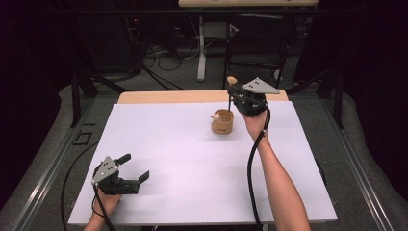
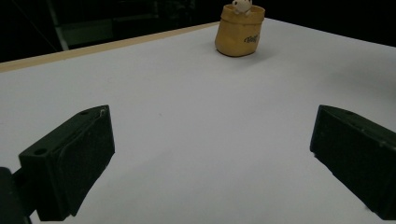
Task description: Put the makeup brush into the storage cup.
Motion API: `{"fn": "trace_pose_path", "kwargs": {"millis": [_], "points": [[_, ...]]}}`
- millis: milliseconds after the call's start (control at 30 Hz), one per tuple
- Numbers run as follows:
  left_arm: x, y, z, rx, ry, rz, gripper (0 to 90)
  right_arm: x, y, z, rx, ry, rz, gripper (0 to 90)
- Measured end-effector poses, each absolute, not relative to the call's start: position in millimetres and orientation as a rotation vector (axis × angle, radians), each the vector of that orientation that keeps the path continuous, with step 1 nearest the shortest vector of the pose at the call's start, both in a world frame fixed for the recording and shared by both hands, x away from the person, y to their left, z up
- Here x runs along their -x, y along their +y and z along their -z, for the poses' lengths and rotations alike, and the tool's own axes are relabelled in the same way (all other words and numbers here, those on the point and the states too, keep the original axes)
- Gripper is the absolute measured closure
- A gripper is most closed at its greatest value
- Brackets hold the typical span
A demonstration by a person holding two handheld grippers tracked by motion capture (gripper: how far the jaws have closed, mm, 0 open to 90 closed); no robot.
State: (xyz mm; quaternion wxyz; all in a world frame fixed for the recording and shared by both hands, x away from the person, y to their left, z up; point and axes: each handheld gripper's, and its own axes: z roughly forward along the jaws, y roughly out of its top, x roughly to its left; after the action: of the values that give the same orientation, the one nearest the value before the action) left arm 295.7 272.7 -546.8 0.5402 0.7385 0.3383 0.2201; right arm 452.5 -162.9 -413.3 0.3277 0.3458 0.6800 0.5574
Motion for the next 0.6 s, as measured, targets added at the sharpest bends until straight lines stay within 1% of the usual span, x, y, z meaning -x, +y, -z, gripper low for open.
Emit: {"fn": "trace_pose_path", "kwargs": {"millis": [600], "points": [[-295.3,270.9,546.8,-1.761,0.79,-0.531,0.0,-472.1,-154.5,432.3,-0.92,1.853,-1.41,84.1]]}}
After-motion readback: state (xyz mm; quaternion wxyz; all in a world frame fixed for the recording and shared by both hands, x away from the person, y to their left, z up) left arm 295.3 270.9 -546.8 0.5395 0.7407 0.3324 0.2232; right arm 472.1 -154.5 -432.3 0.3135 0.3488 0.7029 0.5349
